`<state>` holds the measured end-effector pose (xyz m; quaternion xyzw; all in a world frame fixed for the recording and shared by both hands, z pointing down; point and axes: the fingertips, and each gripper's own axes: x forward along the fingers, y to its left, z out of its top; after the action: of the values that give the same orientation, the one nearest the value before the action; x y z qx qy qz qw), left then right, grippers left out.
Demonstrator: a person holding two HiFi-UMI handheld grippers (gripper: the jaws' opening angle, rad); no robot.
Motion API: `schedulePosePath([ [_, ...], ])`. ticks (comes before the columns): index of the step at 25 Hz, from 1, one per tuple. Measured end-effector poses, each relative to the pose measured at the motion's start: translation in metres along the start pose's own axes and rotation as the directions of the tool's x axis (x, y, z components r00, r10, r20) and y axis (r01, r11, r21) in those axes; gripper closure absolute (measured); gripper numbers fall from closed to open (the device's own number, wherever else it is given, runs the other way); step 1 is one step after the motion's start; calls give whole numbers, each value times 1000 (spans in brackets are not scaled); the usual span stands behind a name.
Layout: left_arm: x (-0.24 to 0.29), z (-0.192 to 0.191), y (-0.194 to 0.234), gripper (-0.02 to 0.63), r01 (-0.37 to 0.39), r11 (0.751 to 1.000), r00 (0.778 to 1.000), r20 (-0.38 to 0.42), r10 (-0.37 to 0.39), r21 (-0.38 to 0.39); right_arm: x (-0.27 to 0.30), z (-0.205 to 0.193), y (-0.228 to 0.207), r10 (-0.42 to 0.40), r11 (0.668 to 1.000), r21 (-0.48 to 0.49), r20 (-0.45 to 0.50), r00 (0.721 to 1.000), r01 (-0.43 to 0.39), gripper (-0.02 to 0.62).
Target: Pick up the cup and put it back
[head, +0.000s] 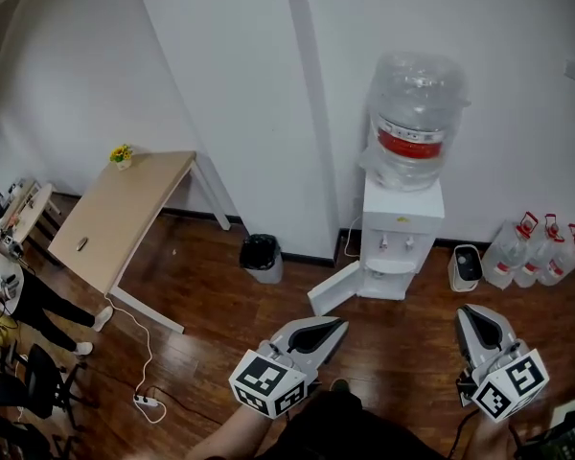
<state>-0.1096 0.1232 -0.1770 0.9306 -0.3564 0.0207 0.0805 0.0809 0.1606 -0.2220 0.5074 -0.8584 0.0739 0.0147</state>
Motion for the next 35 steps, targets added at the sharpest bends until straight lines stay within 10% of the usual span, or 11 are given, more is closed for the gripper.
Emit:
schedulePosePath([
  [20, 71, -5, 81, 604, 117, 993, 993, -24, -118, -29, 112, -1, -39, -32, 999, 14, -58, 998, 33, 594],
  [35, 140, 23, 81, 604, 32, 999, 999, -13, -32, 21, 129, 18, -114, 26, 999, 37, -31, 999, -25, 594],
])
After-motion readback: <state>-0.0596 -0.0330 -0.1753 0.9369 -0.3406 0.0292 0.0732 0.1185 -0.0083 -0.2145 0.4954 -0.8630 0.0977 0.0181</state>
